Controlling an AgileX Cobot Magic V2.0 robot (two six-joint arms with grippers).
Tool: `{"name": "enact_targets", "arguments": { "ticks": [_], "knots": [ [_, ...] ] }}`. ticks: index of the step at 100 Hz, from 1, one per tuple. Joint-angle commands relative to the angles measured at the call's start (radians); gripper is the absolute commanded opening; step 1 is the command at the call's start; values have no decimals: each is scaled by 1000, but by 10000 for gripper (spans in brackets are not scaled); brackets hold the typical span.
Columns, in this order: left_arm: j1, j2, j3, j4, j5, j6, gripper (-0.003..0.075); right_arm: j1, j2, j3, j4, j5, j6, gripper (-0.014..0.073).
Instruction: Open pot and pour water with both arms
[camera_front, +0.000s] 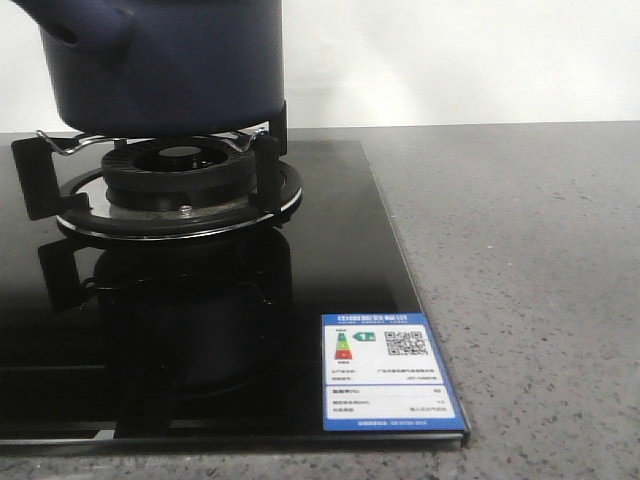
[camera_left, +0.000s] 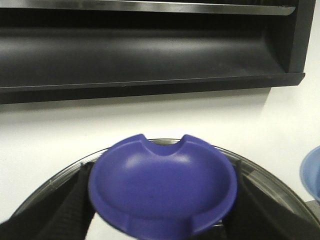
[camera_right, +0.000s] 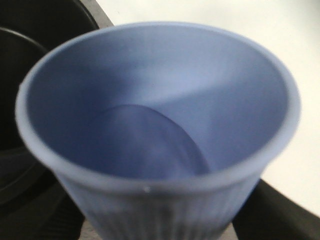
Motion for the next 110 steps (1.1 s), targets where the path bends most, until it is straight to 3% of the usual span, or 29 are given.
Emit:
{"name": "enact_targets", "arguments": {
  "ticks": [1, 68, 110],
  "knots": [
    [3, -20, -38, 3, -101, -9, 433, 26, -6, -86, -109, -40, -9, 345],
    [3, -20, -38, 3, -101, -9, 433, 138, 108, -136, -613, -35, -9, 345],
    [3, -20, -38, 3, -101, -9, 433, 146, 112, -136, -788, -53, -9, 345]
  ]
}}
